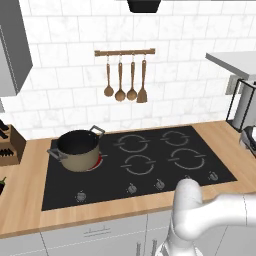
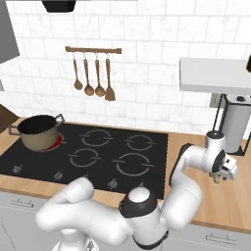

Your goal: Put the mushroom and eggplant in the pot. Retrieve the spatula and lightly stir the vegetables in the pot.

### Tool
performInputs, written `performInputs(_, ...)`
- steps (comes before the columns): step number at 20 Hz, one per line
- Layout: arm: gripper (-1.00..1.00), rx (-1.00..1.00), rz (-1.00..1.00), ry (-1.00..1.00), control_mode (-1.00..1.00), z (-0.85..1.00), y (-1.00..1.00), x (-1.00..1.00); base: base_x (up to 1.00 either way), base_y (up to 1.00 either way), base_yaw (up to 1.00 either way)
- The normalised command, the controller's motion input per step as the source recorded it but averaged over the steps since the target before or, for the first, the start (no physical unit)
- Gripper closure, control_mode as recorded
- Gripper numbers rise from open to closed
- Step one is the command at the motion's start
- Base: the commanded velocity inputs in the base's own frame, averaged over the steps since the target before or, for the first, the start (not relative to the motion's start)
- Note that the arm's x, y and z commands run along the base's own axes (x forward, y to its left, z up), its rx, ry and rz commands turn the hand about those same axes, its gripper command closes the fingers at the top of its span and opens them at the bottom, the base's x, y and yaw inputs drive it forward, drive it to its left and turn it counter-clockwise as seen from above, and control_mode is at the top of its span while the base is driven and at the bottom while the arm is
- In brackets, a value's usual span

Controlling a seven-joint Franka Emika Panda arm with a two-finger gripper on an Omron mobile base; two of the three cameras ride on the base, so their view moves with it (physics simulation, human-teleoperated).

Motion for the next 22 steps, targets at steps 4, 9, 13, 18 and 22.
performInputs(4, 1.00, 0.00, 0.00, 0.00, -1.00, -0.19, 0.00, 0.00, 0.00, 0.00, 0.00)
performInputs(9, 1.00, 0.00, 0.00, -0.01, -1.00, -0.14, 0.00, 0.00, 0.00, 0.00, 0.00)
performInputs(13, 1.00, 0.00, 0.00, -0.10, -1.00, -0.01, 0.00, -0.23, 0.00, 0.00, 0.00)
performInputs(18, 1.00, 0.00, 0.00, -0.20, -1.00, 0.40, 0.26, -0.72, 0.00, 0.00, 0.00)
performInputs(22, 1.00, 0.00, 0.00, -0.12, -1.00, 0.75, 0.89, -0.67, 0.00, 0.00, 0.00)
